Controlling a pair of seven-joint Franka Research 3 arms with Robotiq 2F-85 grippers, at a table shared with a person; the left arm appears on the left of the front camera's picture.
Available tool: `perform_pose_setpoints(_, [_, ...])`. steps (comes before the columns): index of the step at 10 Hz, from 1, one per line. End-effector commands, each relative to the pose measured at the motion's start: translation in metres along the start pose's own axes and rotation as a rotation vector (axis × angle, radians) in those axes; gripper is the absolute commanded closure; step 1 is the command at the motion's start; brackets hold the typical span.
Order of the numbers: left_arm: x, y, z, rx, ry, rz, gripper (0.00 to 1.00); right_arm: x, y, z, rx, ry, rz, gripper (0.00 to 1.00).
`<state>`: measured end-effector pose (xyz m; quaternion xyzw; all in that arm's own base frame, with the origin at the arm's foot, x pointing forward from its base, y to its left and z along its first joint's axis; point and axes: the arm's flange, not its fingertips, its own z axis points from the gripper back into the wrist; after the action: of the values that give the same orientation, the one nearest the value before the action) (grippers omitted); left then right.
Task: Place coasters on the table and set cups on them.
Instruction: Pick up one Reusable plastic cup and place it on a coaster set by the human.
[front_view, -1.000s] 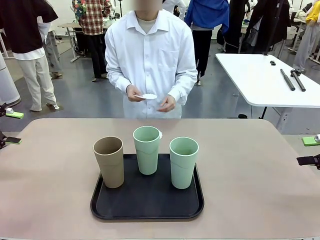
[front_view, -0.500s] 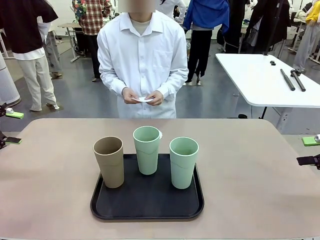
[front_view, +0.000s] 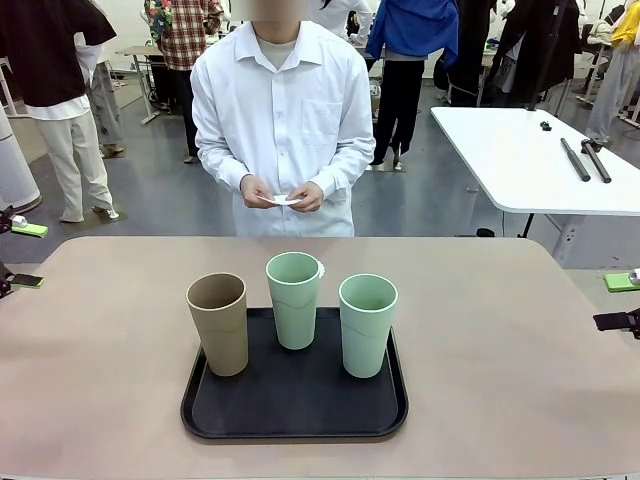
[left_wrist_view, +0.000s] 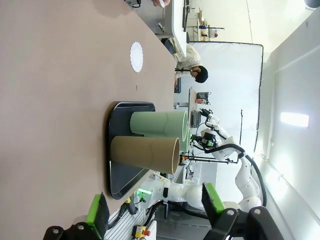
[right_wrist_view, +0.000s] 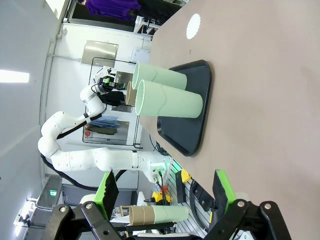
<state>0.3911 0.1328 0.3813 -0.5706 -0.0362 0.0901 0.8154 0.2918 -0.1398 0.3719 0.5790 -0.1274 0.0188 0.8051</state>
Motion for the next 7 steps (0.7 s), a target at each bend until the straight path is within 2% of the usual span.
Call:
perform_pose_setpoints(1, [0.0003,-0.0007,0.0008,-0.004,-0.005,-0.004,0.00,0.0019,-0.0015,-0.0001,0.007,-0.010,0.003,0.00])
perform_pose_setpoints(7, [0.0003,-0.0007,0.0008,-0.004,-0.005,-0.004,0.00,0.0019,-0.0015,-0.0001,0.007,-0.010,0.003,0.00])
